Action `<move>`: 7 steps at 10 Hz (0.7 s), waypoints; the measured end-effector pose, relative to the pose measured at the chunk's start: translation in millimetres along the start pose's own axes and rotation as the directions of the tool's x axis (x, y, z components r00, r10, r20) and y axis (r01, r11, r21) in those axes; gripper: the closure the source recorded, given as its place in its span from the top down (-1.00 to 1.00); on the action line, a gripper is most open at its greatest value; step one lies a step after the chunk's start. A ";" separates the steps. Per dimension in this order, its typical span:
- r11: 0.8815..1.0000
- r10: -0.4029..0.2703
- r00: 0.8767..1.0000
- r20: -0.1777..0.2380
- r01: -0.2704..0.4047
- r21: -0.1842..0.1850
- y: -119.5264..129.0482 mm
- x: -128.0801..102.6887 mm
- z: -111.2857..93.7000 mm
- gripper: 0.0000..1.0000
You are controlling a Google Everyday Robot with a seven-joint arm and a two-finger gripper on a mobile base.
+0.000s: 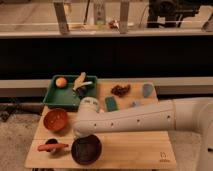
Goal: Wipe purple bowl with eraser
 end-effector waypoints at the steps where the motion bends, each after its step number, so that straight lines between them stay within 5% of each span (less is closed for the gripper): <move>1: 1.000 0.000 1.000 0.016 0.000 0.007 -1.0 -7.5 2.7 -0.98; 7: 0.998 0.057 0.998 0.006 -0.057 -0.025 29.3 -13.7 -11.5 -0.98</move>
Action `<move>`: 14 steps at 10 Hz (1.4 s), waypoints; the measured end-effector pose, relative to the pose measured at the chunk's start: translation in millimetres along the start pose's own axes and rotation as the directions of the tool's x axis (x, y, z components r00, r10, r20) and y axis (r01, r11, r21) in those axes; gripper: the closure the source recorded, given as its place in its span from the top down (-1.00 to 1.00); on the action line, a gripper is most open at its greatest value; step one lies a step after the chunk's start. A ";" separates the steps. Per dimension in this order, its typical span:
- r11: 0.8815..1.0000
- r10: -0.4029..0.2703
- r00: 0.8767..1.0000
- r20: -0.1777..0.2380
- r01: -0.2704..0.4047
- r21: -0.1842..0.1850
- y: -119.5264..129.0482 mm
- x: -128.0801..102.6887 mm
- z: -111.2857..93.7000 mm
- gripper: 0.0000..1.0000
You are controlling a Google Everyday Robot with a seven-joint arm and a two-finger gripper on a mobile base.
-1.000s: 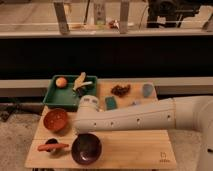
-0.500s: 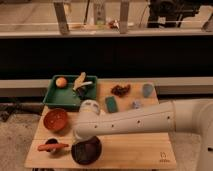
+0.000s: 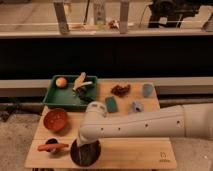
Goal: Wipe purple bowl with eraser
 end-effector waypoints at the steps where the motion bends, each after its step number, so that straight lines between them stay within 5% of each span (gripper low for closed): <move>1: 1.000 0.007 1.000 -0.006 -0.007 -0.016 9.9 8.7 -0.7 -0.98; 9: 0.999 -0.005 0.998 -0.056 0.003 -0.036 25.3 51.5 -0.4 -0.98; 12: 0.998 -0.066 0.994 -0.086 0.067 0.007 -2.7 51.7 6.2 -0.98; 14: 0.994 -0.101 0.993 -0.065 0.103 0.030 -15.9 42.4 16.8 -0.98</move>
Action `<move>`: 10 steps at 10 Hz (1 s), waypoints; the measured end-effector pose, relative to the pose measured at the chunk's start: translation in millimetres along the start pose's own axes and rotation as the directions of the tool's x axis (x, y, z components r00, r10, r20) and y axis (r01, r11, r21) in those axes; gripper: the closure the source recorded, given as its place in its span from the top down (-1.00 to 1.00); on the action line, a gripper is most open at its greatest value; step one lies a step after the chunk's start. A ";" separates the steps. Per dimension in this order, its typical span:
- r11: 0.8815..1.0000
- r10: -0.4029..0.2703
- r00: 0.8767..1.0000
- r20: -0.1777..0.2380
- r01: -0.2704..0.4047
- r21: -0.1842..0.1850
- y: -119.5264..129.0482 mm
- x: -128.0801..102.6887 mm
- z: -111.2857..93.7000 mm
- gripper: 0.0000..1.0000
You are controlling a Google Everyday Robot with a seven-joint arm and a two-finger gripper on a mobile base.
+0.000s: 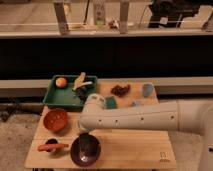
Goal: Wipe purple bowl with eraser
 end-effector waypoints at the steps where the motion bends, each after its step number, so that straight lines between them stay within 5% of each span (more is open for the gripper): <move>1: 1.000 -0.012 1.000 0.016 0.012 0.010 -4.9 -5.3 5.5 -0.98; 8: 0.992 -0.055 0.994 0.094 0.044 0.116 -7.6 -43.3 1.4 -0.98; 10: 0.992 -0.060 0.994 0.095 0.048 0.118 -8.8 -42.8 1.4 -0.98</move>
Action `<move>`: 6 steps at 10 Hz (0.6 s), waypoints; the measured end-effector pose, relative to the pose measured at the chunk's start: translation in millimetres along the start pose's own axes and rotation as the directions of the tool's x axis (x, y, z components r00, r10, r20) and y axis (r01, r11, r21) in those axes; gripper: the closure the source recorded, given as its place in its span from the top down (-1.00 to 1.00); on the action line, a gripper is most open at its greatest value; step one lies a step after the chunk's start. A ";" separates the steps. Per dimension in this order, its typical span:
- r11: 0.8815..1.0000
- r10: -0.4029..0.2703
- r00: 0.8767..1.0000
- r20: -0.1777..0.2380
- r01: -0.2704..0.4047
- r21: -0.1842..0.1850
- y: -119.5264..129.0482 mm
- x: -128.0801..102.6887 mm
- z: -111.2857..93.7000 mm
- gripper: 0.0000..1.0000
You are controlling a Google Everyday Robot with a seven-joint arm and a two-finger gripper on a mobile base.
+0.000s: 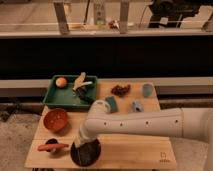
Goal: Wipe purple bowl with eraser
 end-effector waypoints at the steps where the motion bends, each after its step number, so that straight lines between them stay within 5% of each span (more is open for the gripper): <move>1: 1.000 0.003 1.000 -0.001 -0.003 0.000 0.8 -0.2 -0.4 -0.98; 6: 1.000 0.003 1.000 0.000 -0.003 0.001 0.4 -0.3 0.2 -0.98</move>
